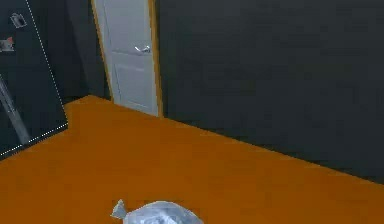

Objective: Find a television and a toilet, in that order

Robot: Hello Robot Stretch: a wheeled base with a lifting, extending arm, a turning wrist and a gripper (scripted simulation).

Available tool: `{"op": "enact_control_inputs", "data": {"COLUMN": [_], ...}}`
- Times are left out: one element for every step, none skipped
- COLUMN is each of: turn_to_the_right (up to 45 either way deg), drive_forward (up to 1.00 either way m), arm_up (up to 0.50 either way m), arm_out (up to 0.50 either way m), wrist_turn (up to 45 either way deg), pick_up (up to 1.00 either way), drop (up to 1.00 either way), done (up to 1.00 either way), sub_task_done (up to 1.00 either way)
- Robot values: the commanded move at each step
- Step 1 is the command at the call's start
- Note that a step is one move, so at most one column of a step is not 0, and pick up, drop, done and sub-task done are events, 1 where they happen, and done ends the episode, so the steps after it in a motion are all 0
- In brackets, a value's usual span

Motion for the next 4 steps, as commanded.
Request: {"op": "enact_control_inputs", "data": {"turn_to_the_right": [-45.0, -45.0, -30.0, 0.0], "drive_forward": [0.0, 0.0, 0.0, 1.0], "arm_up": [0.0, 0.0, 0.0, 0.0], "arm_out": [0.0, 0.0, 0.0, 0.0], "wrist_turn": [0.0, 0.0, 0.0, 0.0], "pick_up": [0.0, 0.0, 0.0, 0.0], "drop": [0.0, 0.0, 0.0, 0.0], "done": [0.0, 0.0, 0.0, 0.0], "sub_task_done": [0.0, 0.0, 0.0, 0.0]}}
